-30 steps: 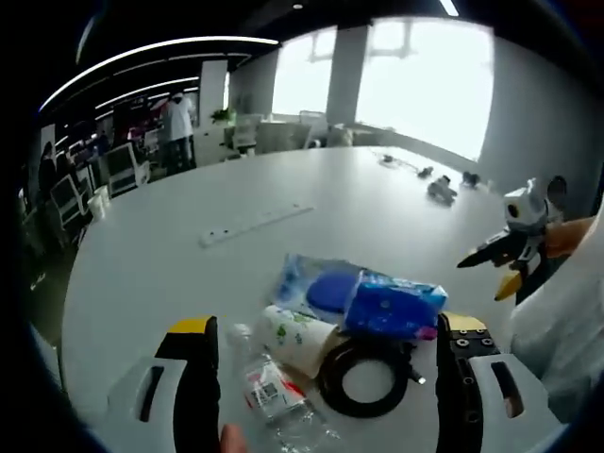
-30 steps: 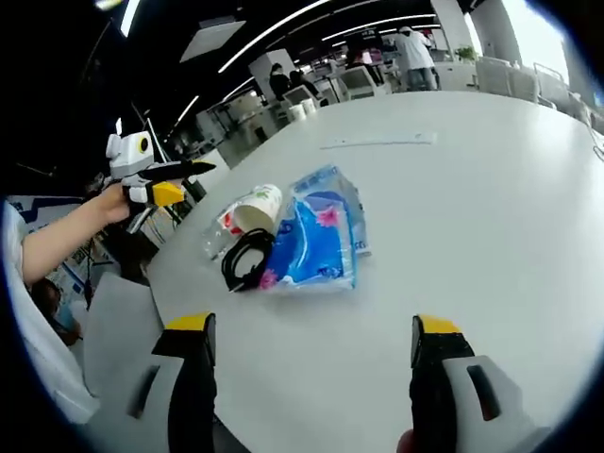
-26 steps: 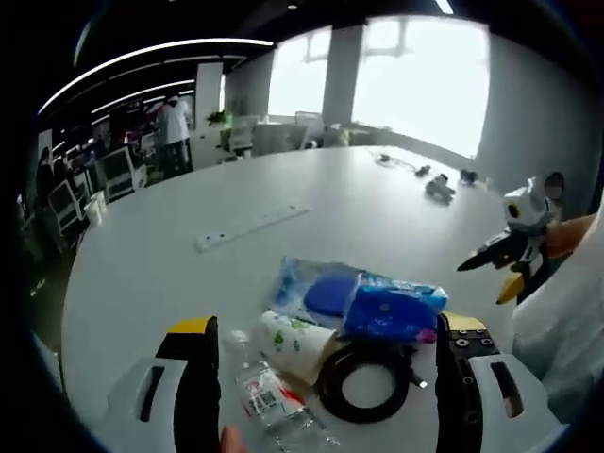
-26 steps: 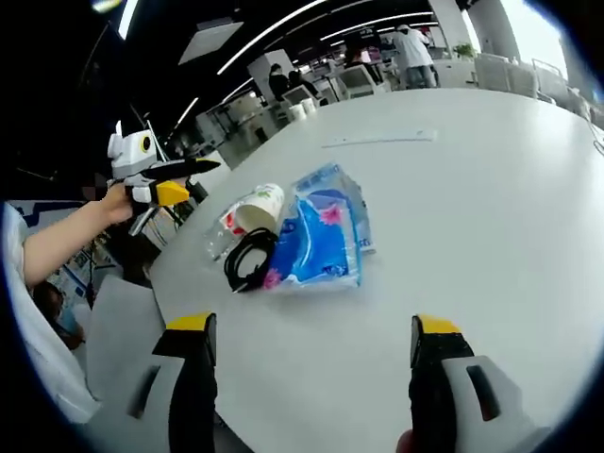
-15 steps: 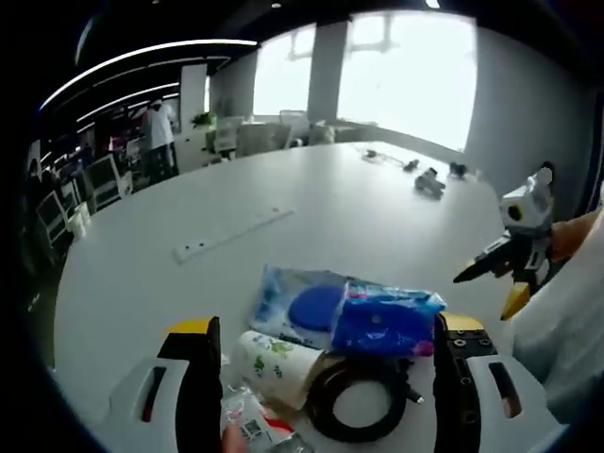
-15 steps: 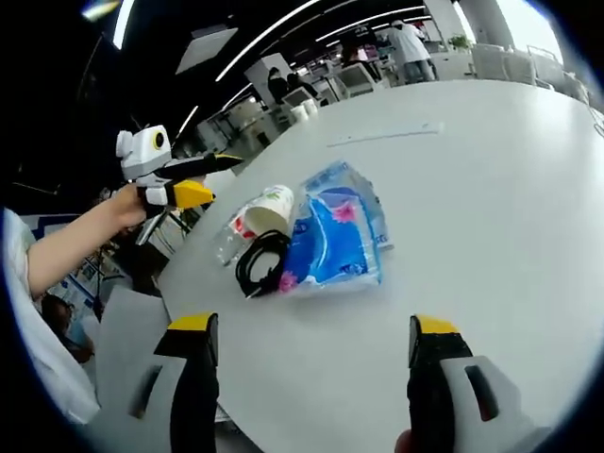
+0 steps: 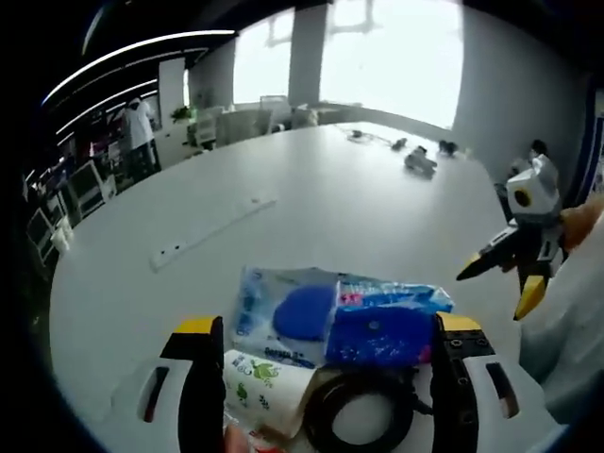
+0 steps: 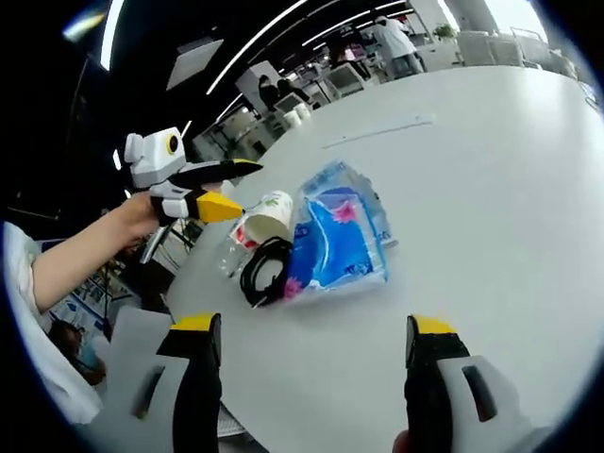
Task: Arrange the tabletop items into an orderly group along one side of the table until the central work area is clear of visible clutter.
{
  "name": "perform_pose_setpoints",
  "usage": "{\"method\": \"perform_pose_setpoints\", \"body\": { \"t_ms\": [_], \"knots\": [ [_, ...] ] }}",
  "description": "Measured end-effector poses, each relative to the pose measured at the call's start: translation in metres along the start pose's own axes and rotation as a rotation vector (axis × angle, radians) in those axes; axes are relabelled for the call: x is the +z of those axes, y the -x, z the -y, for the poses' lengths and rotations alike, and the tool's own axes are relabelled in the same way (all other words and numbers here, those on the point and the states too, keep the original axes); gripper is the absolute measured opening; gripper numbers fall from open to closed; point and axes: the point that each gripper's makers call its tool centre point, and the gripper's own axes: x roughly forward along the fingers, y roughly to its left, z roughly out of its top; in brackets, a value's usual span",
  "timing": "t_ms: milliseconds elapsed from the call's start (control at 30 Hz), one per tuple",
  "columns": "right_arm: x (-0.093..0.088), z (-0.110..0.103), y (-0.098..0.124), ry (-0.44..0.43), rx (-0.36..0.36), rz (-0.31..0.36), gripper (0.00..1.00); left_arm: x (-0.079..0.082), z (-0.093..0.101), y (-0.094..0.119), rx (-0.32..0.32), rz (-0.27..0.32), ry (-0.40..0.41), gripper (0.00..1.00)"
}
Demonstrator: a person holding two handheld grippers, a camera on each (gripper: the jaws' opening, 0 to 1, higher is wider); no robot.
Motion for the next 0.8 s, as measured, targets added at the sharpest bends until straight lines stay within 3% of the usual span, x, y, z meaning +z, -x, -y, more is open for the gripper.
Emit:
{"method": "perform_pose_setpoints", "body": {
  "t_ms": [800],
  "knots": [
    [0.003, -0.007, -0.021, -0.171, 0.013, 0.044, 0.7, -0.02, 0.006, -0.04, -0.022, -0.127, -0.03, 0.75]
  ]
}}
